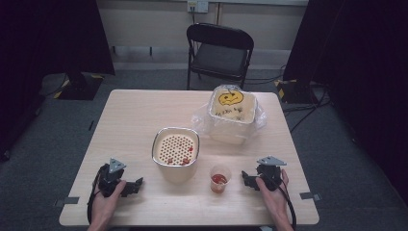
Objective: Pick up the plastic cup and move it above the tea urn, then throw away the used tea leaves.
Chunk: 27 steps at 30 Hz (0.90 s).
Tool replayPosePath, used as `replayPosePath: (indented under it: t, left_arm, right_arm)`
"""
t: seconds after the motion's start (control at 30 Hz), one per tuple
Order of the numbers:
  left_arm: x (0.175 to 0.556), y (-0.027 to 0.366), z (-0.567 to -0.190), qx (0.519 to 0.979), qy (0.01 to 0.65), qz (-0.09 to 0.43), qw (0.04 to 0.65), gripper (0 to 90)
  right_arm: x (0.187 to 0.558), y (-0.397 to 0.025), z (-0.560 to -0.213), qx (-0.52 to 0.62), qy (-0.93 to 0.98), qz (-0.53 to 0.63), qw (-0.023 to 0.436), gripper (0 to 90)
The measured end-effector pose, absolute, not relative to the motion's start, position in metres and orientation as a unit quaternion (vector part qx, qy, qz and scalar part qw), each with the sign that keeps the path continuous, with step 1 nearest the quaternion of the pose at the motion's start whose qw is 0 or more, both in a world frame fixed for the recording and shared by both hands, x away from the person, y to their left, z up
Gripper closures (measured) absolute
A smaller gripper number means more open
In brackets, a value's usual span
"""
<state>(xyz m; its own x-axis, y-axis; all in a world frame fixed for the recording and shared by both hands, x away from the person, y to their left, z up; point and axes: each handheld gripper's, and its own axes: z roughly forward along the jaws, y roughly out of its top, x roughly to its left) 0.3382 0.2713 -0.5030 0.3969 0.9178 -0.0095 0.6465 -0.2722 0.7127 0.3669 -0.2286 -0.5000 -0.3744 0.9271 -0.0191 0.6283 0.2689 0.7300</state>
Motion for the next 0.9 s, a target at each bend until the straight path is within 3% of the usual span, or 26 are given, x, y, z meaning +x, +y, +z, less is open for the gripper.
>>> replayPosePath:
  t: [0.27,0.9]
  left_arm:
    - [0.338,0.271,-0.503,0.771,0.507,0.208,0.325,0.0]
    - [0.338,0.271,-0.503,0.77,0.507,0.208,0.326,0.0]
  right_arm:
    - [0.363,-0.225,-0.495,0.501,0.773,0.315,0.227,16.1]
    - [0.327,-0.191,-0.477,0.396,0.826,0.382,0.123,24.2]
